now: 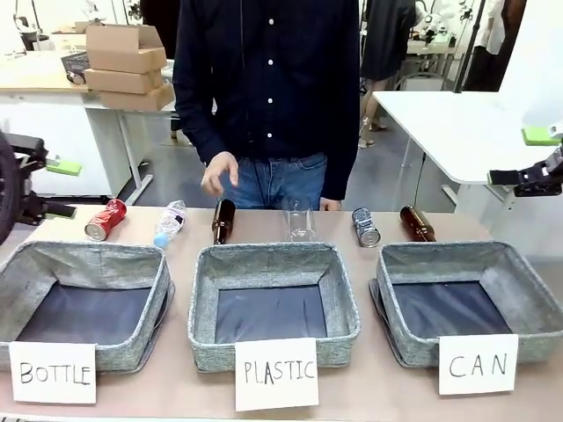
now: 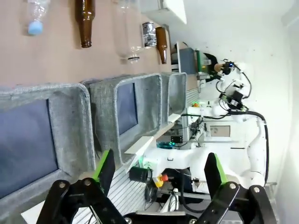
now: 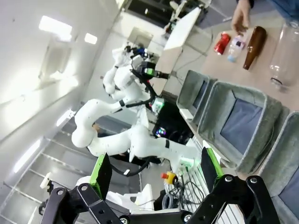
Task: Sort the can waste into the basket.
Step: Pick up the can waste from the table and place it in the right Fabric basket.
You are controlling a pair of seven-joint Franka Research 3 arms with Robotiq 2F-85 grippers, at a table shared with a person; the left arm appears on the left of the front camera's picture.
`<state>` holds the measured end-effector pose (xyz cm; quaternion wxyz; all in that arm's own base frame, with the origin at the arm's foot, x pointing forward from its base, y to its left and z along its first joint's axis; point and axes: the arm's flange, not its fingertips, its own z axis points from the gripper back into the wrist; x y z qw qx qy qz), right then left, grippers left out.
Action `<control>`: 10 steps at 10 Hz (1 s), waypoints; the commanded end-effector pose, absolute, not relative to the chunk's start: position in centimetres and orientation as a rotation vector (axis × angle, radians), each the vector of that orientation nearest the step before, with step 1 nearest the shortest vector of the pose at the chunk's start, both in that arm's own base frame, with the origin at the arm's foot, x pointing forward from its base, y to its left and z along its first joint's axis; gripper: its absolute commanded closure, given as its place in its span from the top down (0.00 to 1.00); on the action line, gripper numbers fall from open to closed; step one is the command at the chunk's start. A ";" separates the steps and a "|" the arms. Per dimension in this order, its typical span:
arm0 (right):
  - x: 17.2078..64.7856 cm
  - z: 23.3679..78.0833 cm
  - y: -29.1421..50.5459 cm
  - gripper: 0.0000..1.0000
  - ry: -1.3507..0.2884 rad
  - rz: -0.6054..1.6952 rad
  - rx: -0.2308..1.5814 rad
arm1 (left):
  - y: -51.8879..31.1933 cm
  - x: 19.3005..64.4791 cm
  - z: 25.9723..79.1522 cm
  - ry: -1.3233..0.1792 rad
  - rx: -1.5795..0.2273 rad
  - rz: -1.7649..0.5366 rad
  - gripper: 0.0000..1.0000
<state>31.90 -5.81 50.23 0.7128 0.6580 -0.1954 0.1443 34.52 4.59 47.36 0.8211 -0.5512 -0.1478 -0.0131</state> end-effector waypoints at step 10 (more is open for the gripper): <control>42.2 54.8 6.8 1.00 -0.341 0.307 0.613 | 6.6 33.5 47.8 -0.335 -1.240 -0.064 1.00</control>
